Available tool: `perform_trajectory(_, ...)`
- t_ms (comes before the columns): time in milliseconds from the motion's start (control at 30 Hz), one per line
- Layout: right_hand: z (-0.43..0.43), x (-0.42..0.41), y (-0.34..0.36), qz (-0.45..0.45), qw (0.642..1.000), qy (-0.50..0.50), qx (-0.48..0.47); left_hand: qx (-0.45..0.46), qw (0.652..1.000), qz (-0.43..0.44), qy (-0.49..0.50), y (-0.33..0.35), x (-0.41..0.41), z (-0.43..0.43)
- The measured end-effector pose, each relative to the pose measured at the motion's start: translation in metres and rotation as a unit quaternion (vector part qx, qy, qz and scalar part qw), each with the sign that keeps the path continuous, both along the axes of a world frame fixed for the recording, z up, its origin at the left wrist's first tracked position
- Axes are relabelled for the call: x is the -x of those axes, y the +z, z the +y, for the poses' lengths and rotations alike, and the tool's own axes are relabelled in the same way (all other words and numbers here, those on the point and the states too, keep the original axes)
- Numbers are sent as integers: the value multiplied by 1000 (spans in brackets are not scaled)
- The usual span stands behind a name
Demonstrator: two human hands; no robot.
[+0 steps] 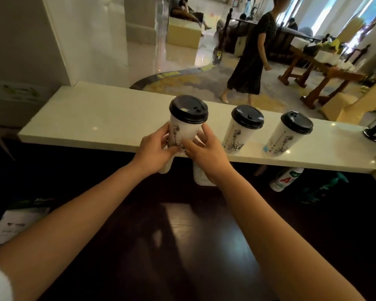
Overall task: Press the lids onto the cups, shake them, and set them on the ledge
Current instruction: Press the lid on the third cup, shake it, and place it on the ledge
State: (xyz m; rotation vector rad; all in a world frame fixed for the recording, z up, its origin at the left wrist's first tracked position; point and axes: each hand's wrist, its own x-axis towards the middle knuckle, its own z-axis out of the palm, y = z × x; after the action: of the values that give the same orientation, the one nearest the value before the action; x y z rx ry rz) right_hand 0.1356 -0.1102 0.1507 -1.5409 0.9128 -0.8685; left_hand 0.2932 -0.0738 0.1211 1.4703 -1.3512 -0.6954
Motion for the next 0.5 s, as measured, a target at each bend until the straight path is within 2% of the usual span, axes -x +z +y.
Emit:
perform_trajectory(167, -20, -16, -10, 5, 1000, 4, -5, -5, 997, -40, 60, -1, -7, -21)
perform_trajectory(500, -34, -29, -36, 59, 998, 2, -33, -13, 994, -68, 90, -12, -5, -32)
